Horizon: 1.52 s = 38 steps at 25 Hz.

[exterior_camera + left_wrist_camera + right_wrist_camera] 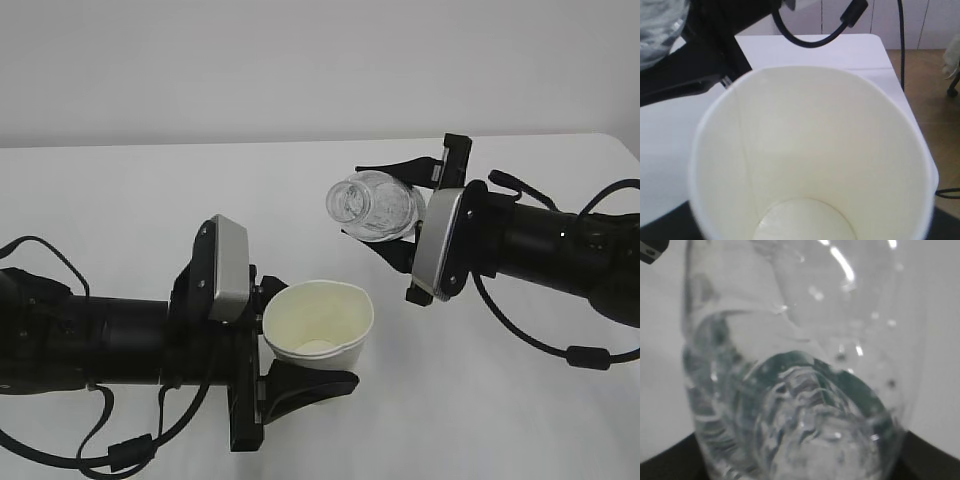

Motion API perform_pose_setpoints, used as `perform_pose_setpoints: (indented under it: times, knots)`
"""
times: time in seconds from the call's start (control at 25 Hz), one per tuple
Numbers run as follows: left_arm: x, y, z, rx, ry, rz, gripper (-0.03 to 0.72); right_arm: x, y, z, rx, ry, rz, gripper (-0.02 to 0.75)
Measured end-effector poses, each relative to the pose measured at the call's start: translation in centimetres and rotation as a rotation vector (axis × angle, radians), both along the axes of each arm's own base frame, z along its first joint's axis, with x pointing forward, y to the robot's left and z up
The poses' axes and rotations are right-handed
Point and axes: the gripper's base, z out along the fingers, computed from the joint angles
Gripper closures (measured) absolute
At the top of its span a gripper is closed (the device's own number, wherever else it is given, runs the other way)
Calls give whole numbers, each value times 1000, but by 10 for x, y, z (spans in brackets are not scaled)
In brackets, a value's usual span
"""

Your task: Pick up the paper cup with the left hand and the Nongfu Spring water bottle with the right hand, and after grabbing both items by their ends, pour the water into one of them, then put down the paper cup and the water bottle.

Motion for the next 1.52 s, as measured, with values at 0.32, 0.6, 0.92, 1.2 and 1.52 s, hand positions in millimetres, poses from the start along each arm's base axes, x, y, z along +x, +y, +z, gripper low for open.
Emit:
perform_pose_setpoints:
  times: [0.32, 0.6, 0.92, 1.2, 1.52]
  knots:
    - [1, 1, -4, 30, 4, 8, 217, 0, 0, 0, -10, -16, -1, 265]
    - [0, 0, -5, -4, -2, 1, 217, 1, -1, 0, -34, -55, -9, 265]
    - [1, 0, -4, -10, -8, 10, 217, 2, -1, 1, -82, -127, -8, 265]
    - [2, 0, -4, -11, -8, 12, 217, 2, -1, 1, -108, -161, -5, 265]
    - [5, 0, -3, -22, -4, 51, 217, 2, -1, 1, -135, -199, -3, 265]
